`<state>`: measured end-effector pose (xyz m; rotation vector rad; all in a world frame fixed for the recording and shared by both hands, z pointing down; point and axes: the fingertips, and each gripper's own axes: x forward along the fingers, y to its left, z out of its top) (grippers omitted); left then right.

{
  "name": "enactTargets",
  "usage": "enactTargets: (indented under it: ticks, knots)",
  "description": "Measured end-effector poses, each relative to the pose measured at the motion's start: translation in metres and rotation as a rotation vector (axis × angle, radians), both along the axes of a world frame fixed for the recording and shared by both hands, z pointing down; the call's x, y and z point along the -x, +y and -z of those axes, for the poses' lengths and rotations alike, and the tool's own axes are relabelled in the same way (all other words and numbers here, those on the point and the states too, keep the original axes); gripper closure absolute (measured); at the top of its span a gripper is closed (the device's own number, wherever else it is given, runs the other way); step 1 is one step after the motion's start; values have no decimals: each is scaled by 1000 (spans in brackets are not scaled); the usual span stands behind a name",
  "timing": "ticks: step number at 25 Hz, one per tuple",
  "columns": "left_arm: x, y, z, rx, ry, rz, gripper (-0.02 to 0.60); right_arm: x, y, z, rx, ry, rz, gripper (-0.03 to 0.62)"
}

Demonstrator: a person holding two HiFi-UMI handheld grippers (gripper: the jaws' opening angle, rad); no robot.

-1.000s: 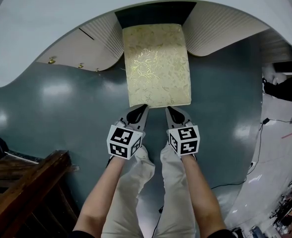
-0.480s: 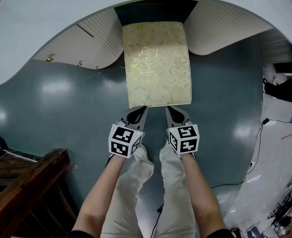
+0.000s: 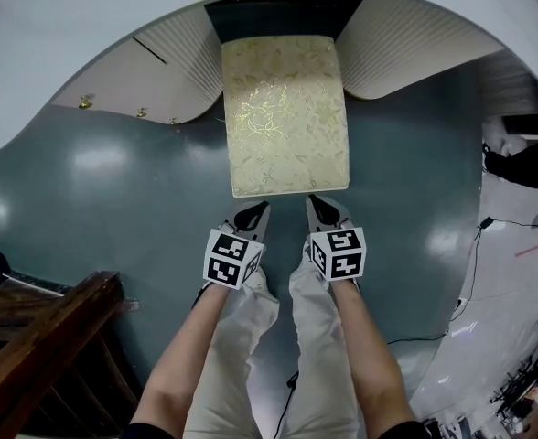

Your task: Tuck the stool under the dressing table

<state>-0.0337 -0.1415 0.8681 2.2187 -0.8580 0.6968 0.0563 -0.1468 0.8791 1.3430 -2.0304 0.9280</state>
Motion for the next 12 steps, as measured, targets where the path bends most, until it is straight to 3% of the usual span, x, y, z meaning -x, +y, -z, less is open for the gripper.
enactTargets:
  ticks: [12]
  knots:
    - [2,-5,-21,100,-4,103,574,-5,-6,-4,-4,2,10,586]
